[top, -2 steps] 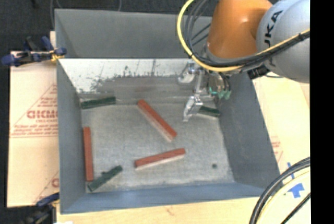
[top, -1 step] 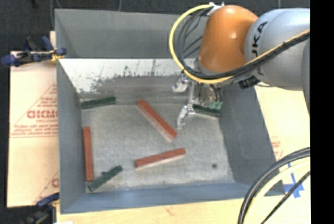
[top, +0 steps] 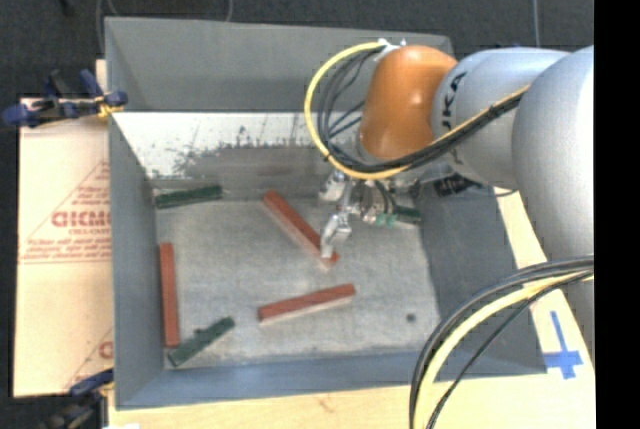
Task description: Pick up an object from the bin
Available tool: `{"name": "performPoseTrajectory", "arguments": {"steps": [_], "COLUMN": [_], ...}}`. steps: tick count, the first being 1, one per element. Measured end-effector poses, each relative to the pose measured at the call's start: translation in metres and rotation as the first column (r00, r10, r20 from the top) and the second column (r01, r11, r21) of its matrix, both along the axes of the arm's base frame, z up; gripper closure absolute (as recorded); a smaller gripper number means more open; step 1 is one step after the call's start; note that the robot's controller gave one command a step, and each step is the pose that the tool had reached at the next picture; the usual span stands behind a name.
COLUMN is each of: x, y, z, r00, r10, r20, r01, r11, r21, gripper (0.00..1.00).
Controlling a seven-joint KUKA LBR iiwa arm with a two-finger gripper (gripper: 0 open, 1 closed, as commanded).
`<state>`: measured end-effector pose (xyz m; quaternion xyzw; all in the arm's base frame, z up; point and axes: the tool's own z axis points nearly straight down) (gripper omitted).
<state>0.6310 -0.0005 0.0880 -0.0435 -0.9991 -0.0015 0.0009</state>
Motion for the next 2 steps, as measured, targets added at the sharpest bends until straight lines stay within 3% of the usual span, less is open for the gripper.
{"name": "performPoseTrajectory", "arguments": {"steps": [1,2], "x": [0.0041,0.0042], "y": [-0.0002,-0.0003], "z": [0.0004,0.0004], "r00": [1.0,1.0], "r10": [-0.001,-0.001], "r20": [0.027,0.027], "r01": [0.001,0.001], "r11": [1.0,1.0], "r21": [-0.001,-0.001], "gripper": [0.0,0.0]}}
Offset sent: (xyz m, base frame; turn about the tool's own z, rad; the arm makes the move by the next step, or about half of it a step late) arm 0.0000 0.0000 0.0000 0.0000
